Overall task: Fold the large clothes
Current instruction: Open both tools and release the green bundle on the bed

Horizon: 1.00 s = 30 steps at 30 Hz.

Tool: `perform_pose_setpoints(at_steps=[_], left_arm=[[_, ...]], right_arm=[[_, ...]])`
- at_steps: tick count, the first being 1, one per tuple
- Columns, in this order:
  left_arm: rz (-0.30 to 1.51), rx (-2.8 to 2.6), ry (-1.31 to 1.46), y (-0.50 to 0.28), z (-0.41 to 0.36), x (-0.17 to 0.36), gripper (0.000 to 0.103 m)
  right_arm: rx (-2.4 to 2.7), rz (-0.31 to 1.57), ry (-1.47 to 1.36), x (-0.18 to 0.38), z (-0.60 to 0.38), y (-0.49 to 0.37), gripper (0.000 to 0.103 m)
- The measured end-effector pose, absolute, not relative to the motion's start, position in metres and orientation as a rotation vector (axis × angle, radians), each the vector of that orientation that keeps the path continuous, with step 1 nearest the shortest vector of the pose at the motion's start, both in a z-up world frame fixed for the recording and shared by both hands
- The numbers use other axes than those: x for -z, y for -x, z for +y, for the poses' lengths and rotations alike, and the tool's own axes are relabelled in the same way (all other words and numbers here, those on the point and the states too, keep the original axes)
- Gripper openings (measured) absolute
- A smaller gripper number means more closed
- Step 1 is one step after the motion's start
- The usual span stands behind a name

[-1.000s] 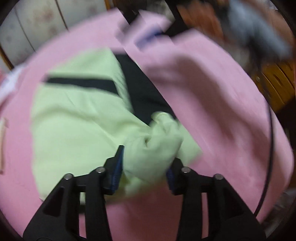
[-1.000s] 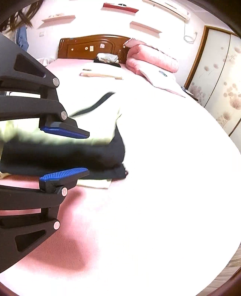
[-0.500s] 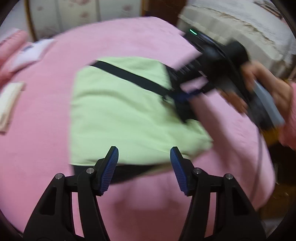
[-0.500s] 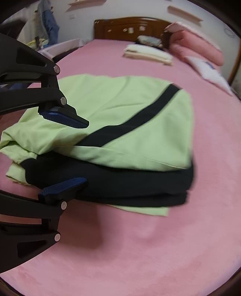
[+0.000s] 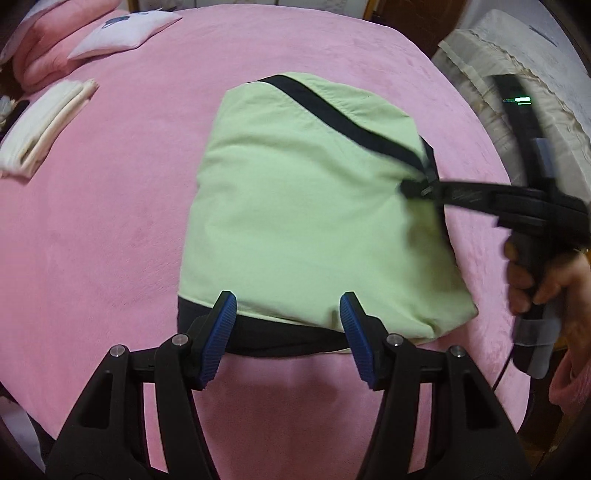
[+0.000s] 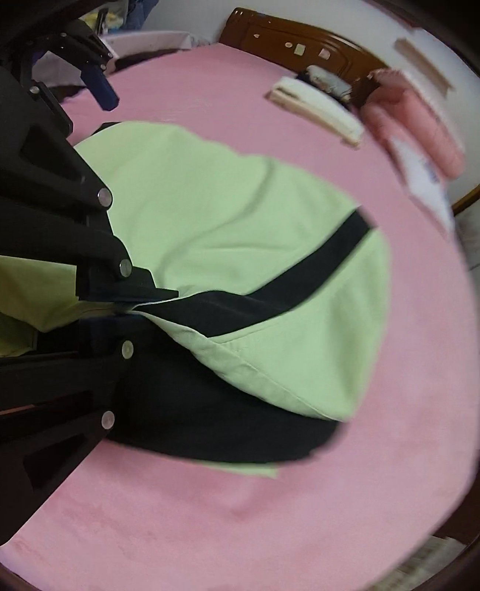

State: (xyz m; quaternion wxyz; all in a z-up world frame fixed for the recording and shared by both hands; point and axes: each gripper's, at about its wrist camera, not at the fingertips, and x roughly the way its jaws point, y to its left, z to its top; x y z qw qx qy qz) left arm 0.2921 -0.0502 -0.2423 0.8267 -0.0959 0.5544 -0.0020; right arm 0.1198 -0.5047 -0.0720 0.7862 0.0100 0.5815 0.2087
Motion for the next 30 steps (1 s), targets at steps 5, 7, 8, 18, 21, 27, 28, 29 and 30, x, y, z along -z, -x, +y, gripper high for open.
perform_pose_setpoints(at_steps=[5, 7, 8, 18, 21, 27, 28, 29, 30], left_arm=[[1.162, -0.02, 0.195, -0.296, -0.039, 0.233, 0.055], [1.162, -0.027, 0.2, -0.303, -0.035, 0.231, 0.055], [1.166, -0.024, 0.207, -0.306, -0.033, 0.232, 0.055], [1.266, -0.051, 0.148, -0.331, -0.023, 0.253, 0.055], [1.277, -0.05, 0.139, -0.328, -0.018, 0.253, 0.055], [1.372, -0.049, 0.108, -0.315, -0.02, 0.27, 0.055], [1.388, -0.046, 0.109, -0.313, -0.02, 0.274, 0.055], [1.397, -0.046, 0.11, -0.311, -0.02, 0.276, 0.055], [1.417, -0.042, 0.111, -0.308, -0.02, 0.279, 0.055]], right_arm=[[-0.418, 1.137, -0.067, 0.004, -0.526, -0.103, 0.003], [-0.384, 1.109, -0.002, -0.017, -0.536, -0.097, 0.003], [-0.368, 1.121, 0.009, -0.016, -0.525, -0.099, 0.003], [-0.18, 1.349, -0.18, 0.048, -0.581, -0.092, 0.018], [-0.152, 1.338, -0.237, 0.03, -0.593, -0.072, 0.049], [-0.28, 1.264, -0.232, -0.012, -0.625, -0.018, 0.054], [-0.296, 1.262, -0.215, -0.02, -0.613, -0.015, 0.054], [-0.318, 1.274, -0.174, -0.016, -0.601, -0.01, 0.054], [-0.321, 1.301, -0.125, -0.007, -0.59, -0.009, 0.054]])
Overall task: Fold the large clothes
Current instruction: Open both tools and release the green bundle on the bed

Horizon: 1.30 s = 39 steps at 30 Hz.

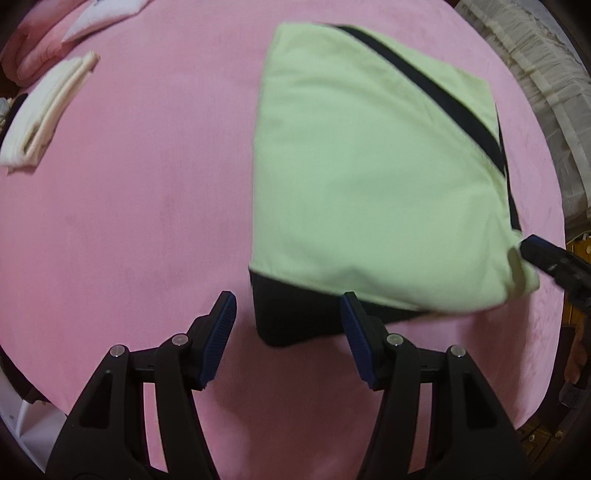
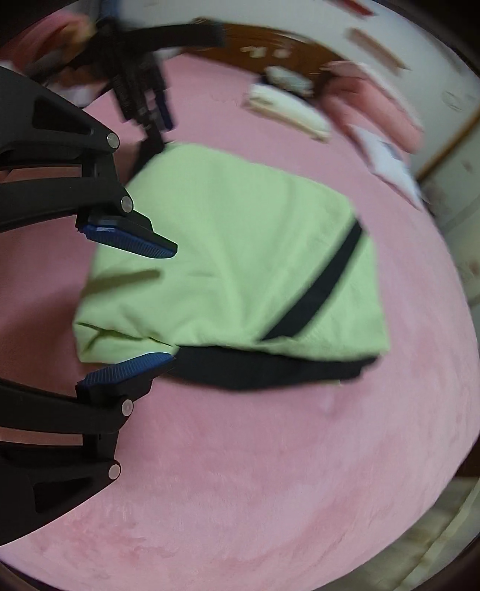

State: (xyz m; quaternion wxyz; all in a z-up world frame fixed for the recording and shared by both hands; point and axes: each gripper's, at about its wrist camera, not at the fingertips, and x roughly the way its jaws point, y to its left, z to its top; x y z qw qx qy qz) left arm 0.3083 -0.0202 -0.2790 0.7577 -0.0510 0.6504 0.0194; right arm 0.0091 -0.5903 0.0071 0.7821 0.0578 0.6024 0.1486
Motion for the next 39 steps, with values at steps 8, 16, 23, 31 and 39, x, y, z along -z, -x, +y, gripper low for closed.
perform_pose_setpoints(at_steps=[8, 16, 23, 31, 39], left_arm=[[1.479, -0.018, 0.089, -0.305, -0.025, 0.293, 0.055], [1.46, 0.052, 0.145, -0.315, -0.029, 0.288, 0.055], [1.489, 0.057, 0.112, -0.327, -0.04, 0.293, 0.055], [1.493, 0.053, 0.167, -0.317, -0.023, 0.292, 0.055], [1.495, 0.031, 0.21, -0.301, -0.025, 0.295, 0.055]], right_arm=[[-0.366, 1.433, -0.089, 0.022, -0.542, -0.005, 0.005], [-0.347, 1.256, -0.182, -0.059, -0.572, -0.001, 0.002], [-0.192, 1.356, -0.103, -0.016, -0.576, -0.002, 0.002], [-0.11, 1.328, -0.318, -0.037, -0.602, 0.023, 0.05], [-0.137, 1.401, -0.341, -0.017, -0.597, 0.026, 0.047]])
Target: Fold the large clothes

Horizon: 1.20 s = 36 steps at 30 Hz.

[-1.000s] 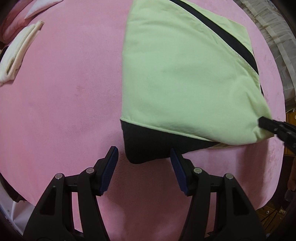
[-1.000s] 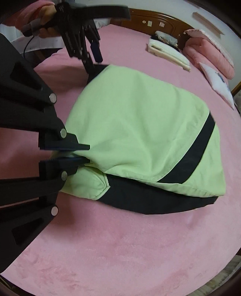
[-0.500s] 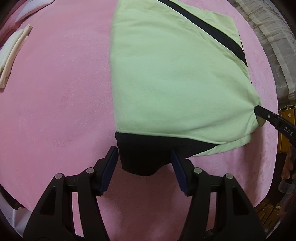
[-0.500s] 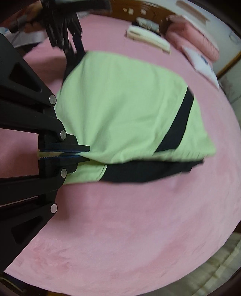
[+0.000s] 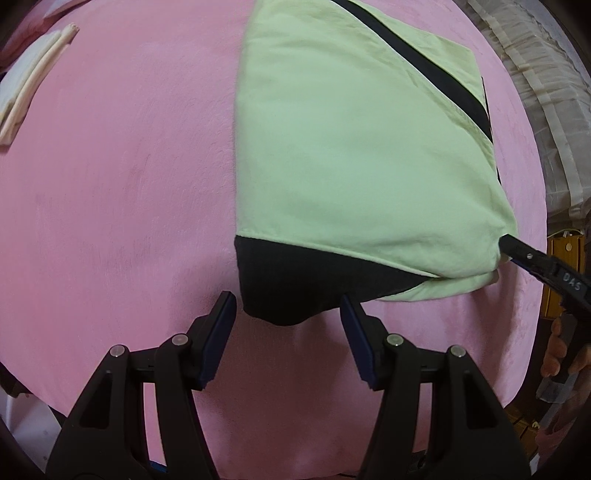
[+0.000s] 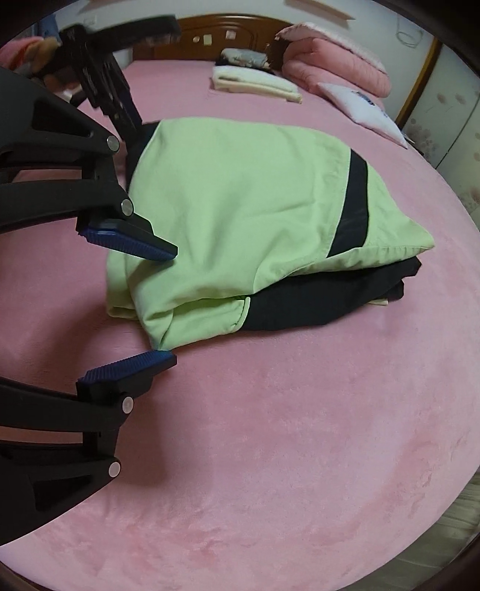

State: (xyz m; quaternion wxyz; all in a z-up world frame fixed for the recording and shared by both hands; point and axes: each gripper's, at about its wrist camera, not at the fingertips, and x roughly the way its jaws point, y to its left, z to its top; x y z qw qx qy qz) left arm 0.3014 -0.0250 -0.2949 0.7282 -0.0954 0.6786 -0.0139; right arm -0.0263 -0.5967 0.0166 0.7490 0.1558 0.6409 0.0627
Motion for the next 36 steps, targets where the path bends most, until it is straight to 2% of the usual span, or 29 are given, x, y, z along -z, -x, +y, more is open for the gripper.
perform_pose_setpoints(at_steps=[1, 2, 5, 14, 18, 22, 25, 27, 29, 32, 36], left_arm=[[1.492, 0.026, 0.212, -0.301, -0.024, 0.294, 0.055], [1.486, 0.024, 0.214, -0.301, -0.023, 0.292, 0.055], [1.469, 0.019, 0.221, -0.307, -0.019, 0.286, 0.055], [1.44, 0.007, 0.237, -0.316, 0.002, 0.263, 0.055], [1.447, 0.011, 0.21, -0.321, 0.01, 0.252, 0.055], [1.424, 0.023, 0.186, -0.325, 0.006, 0.244, 0.055], [1.393, 0.04, 0.191, -0.325, -0.003, 0.24, 0.055], [1.377, 0.06, 0.201, -0.331, -0.001, 0.241, 0.049], [1.374, 0.063, 0.215, -0.336, -0.001, 0.246, 0.027], [1.369, 0.106, 0.239, -0.347, -0.011, 0.263, 0.016], [1.406, 0.174, 0.186, -0.353, -0.028, 0.297, 0.015]], right_arm=[[-0.13, 1.405, -0.339, -0.015, -0.592, 0.027, 0.041], [-0.154, 1.409, -0.355, -0.013, -0.589, 0.025, 0.023], [-0.186, 1.365, -0.344, -0.016, -0.576, 0.025, 0.014], [-0.3, 1.391, -0.381, -0.032, -0.564, 0.046, 0.01], [-0.165, 1.437, -0.341, -0.012, -0.579, 0.046, 0.01], [-0.087, 1.352, -0.212, -0.035, -0.577, 0.056, 0.01], [-0.155, 1.208, -0.272, -0.07, -0.574, 0.064, 0.01], [-0.255, 1.152, -0.336, -0.082, -0.565, 0.066, 0.01], [-0.355, 1.165, -0.375, -0.079, -0.55, 0.059, 0.01], [-0.472, 1.227, -0.374, -0.06, -0.508, 0.043, 0.01], [-0.536, 1.294, -0.349, -0.028, -0.46, 0.025, 0.01]])
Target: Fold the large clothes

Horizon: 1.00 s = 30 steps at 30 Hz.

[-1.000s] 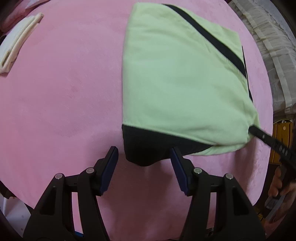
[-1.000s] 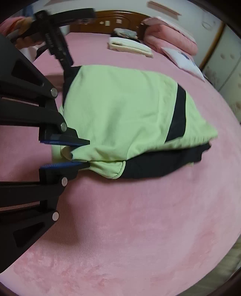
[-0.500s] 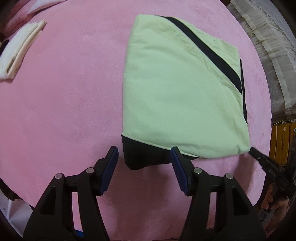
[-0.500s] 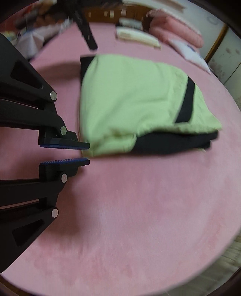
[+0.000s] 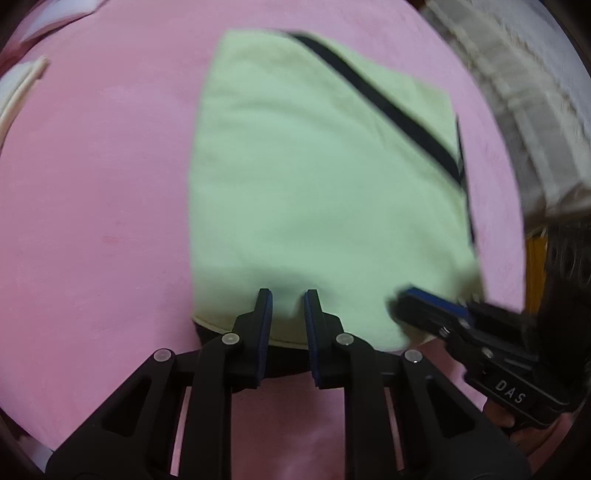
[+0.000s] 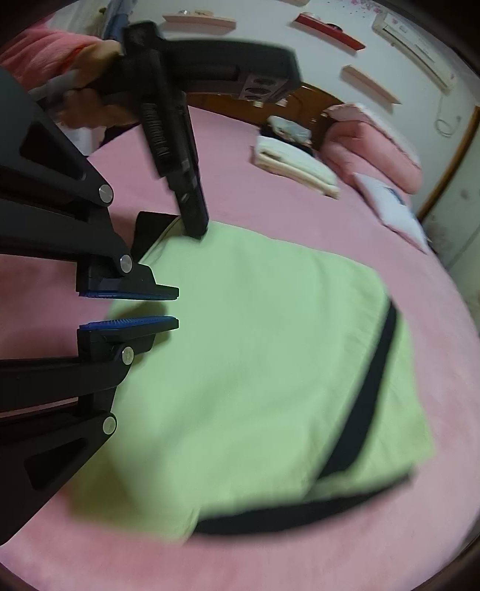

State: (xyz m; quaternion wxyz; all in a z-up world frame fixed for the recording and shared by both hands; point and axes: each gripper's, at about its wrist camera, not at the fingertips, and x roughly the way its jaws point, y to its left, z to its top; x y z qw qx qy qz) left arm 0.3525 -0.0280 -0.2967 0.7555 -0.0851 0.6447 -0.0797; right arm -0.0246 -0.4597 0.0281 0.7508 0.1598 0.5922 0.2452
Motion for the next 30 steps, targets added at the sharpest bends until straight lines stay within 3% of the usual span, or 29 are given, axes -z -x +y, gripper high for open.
perform_pose_setpoints(at_steps=[4, 5, 6, 10, 13, 19, 26, 30], left_arm=[[1.404, 0.206, 0.145, -0.343, -0.034, 0.32, 0.014], [1.394, 0.209, 0.148, -0.341, -0.032, 0.323, 0.011], [1.39, 0.21, 0.145, -0.34, -0.031, 0.324, 0.009], [1.401, 0.226, 0.189, -0.343, -0.02, 0.322, 0.003], [1.379, 0.215, 0.165, -0.345, -0.018, 0.312, 0.002], [1.284, 0.245, 0.167, -0.368, -0.016, 0.28, 0.002], [1.245, 0.18, 0.145, -0.437, -0.018, 0.292, 0.002], [1.255, 0.148, 0.148, -0.459, -0.01, 0.299, 0.002]], right_arm=[[-0.494, 1.319, -0.204, 0.0, -0.437, 0.013, 0.01], [-0.462, 1.316, -0.186, 0.005, -0.444, 0.011, 0.002], [-0.423, 1.307, -0.208, 0.008, -0.458, 0.009, 0.0], [-0.224, 1.24, -0.355, 0.002, -0.529, 0.019, 0.0], [-0.13, 1.218, -0.303, -0.012, -0.545, 0.027, 0.0], [-0.212, 1.085, -0.297, -0.05, -0.522, 0.018, 0.0], [-0.412, 1.183, -0.245, -0.002, -0.425, -0.04, 0.0], [-0.279, 1.134, -0.39, 0.016, -0.453, -0.061, 0.0]])
